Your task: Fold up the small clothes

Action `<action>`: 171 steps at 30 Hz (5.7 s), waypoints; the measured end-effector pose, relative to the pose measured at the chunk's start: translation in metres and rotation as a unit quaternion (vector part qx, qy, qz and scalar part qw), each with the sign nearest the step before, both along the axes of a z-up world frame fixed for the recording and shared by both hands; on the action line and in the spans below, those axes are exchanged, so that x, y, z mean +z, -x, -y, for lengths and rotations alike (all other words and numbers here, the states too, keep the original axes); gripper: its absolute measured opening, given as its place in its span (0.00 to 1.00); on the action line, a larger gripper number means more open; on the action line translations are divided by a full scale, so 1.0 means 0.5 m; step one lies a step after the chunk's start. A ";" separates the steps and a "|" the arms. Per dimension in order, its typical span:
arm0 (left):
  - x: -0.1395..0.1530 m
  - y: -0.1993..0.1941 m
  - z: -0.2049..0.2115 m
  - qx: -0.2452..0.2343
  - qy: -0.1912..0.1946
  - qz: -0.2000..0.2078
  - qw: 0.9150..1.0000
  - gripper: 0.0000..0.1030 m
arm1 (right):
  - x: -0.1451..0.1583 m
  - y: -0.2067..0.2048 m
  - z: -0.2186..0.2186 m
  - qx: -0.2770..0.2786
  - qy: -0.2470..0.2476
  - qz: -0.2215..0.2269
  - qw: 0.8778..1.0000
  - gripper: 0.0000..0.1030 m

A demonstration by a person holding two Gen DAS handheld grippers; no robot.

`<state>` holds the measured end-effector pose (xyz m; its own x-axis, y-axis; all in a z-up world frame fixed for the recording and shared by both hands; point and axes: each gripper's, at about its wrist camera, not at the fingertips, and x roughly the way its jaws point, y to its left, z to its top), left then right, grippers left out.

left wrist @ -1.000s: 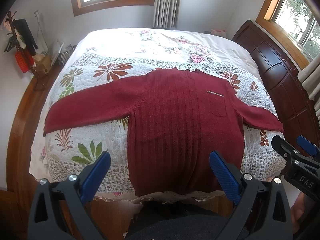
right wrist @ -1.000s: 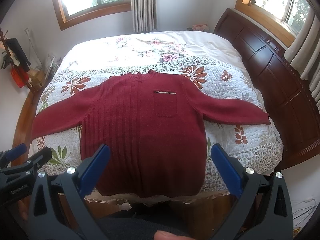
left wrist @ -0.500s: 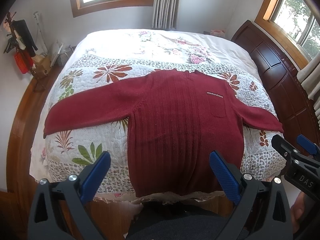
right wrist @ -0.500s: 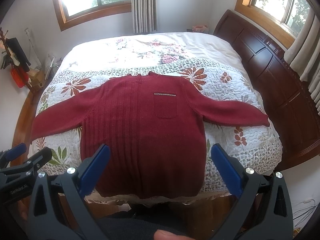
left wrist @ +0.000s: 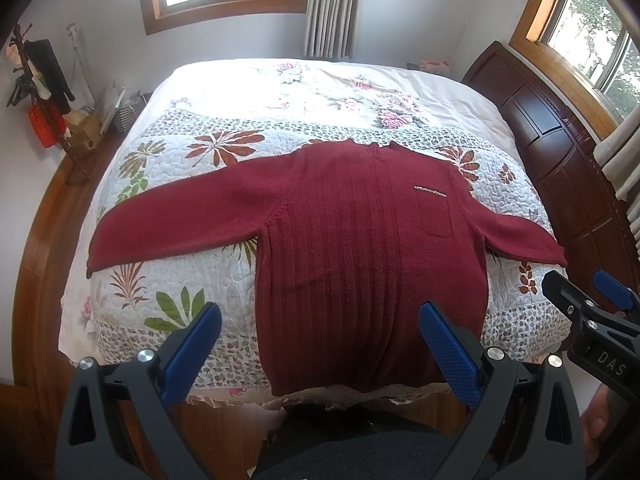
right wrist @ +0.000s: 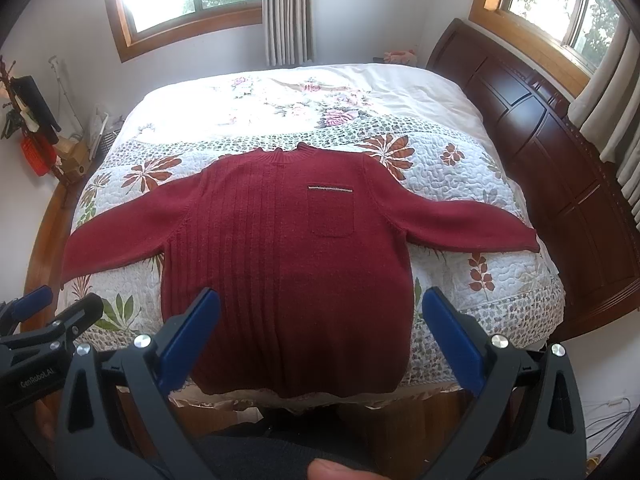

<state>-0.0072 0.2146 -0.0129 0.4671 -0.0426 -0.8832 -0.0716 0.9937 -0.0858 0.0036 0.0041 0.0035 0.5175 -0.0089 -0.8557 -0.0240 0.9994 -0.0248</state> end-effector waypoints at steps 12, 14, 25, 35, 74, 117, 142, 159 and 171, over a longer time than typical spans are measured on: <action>-0.017 -0.030 -0.042 -0.003 -0.002 0.060 0.998 0.96 | -0.001 0.005 0.036 0.011 -0.063 0.076 0.995 0.98; -0.028 -0.039 -0.060 -0.008 0.018 0.075 0.997 0.96 | -0.019 -0.005 0.060 -0.001 -0.038 0.082 0.996 0.98; -0.079 -0.101 -0.020 -0.136 0.091 0.072 0.984 0.96 | -0.123 -0.037 0.487 -0.206 -0.188 0.080 0.957 0.97; -0.089 -0.141 0.057 -0.057 0.153 0.020 0.986 0.96 | -0.414 -0.090 0.956 -0.384 -0.524 0.076 0.757 0.66; -0.158 -0.166 0.163 0.054 0.245 -0.043 0.967 0.96 | -0.554 -0.288 1.171 -0.379 -0.508 0.097 0.768 0.14; -0.332 -0.436 0.012 -0.028 0.443 -0.091 0.891 0.96 | -0.448 -0.406 0.025 0.126 -0.116 -0.049 0.984 0.45; -0.548 -0.580 0.153 -0.011 0.357 -0.247 0.901 0.20 | -0.431 -0.130 0.266 -0.096 -0.241 -0.072 0.963 0.56; -0.303 -0.585 0.081 -0.078 0.348 -0.102 0.929 0.05 | -0.429 -0.125 0.301 -0.106 -0.249 -0.071 0.960 0.56; -0.374 -0.563 -0.179 0.015 0.345 -0.110 0.932 0.05 | -0.439 -0.147 0.277 -0.085 -0.247 -0.083 0.962 0.56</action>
